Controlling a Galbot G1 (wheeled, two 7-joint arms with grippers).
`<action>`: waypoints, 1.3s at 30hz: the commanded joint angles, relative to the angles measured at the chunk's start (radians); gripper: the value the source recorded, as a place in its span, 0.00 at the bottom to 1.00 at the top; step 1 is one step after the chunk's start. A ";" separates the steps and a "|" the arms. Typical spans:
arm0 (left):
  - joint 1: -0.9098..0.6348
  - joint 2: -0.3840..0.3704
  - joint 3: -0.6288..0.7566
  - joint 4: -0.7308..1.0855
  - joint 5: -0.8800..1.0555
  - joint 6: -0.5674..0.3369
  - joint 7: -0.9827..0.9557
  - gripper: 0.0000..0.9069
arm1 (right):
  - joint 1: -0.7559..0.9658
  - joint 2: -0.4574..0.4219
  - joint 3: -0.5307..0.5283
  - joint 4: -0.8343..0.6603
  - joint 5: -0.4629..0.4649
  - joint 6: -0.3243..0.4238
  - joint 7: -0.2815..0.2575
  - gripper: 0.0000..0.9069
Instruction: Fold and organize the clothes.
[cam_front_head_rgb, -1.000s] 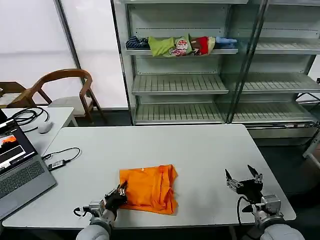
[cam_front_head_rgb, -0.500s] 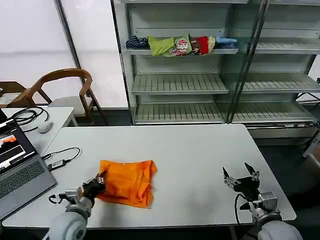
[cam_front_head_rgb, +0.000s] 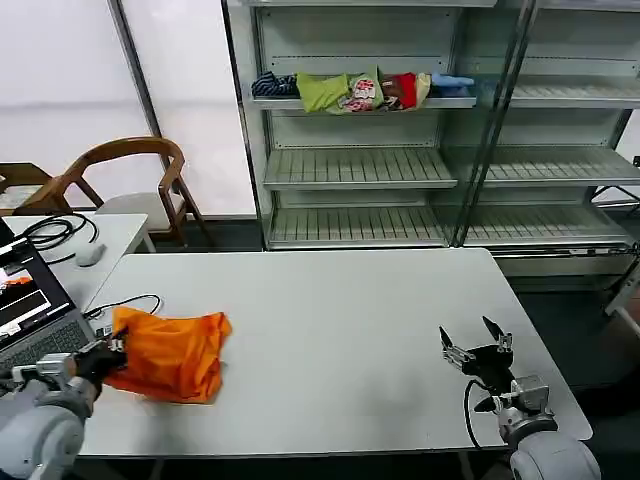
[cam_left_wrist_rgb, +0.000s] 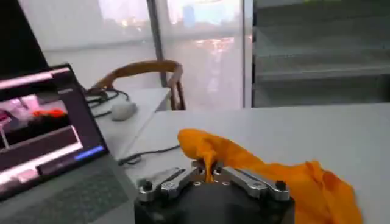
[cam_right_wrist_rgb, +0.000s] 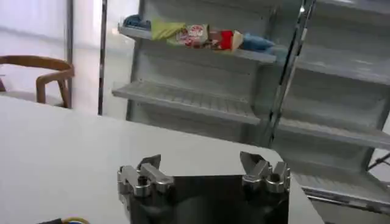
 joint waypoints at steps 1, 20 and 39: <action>0.096 0.217 -0.267 -0.049 -0.001 0.093 0.097 0.02 | 0.010 0.002 -0.005 -0.005 -0.001 0.004 -0.002 1.00; -0.038 -0.268 0.665 -0.407 0.407 -0.012 -0.146 0.03 | -0.076 -0.009 0.085 0.019 -0.004 0.001 0.000 1.00; -0.280 -0.492 0.818 -0.035 0.557 -0.089 -0.182 0.03 | -0.036 -0.054 0.106 0.017 0.008 -0.007 0.005 1.00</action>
